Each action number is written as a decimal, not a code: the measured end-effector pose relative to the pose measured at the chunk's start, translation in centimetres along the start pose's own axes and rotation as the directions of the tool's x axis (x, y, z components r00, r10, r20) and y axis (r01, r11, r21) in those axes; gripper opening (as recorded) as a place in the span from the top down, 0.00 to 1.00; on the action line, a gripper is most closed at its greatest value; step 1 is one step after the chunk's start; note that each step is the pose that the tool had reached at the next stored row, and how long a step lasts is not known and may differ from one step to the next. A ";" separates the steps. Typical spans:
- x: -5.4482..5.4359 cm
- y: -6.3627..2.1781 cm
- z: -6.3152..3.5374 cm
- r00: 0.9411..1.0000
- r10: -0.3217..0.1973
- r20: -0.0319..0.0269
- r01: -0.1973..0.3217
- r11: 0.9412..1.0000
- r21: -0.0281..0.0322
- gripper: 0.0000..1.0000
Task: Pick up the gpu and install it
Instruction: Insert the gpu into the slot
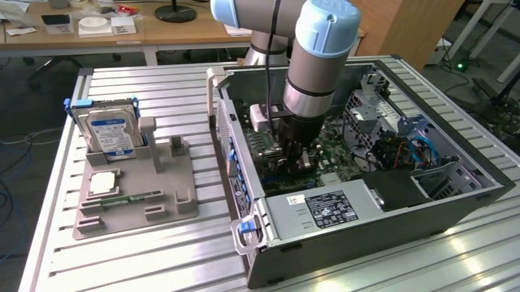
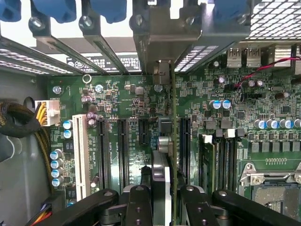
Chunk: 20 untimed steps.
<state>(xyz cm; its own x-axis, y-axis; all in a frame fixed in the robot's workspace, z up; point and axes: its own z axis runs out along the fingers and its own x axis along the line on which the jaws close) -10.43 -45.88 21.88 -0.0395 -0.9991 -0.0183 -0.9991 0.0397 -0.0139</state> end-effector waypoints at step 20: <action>-0.1 -0.08 -5.41 1.000 0.000 0.000 0.000 1.000 0.006 0.65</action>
<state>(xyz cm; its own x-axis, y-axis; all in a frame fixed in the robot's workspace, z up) -10.42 -45.84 27.28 -0.0394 -0.9991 -0.0185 -0.9990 0.0398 -0.0201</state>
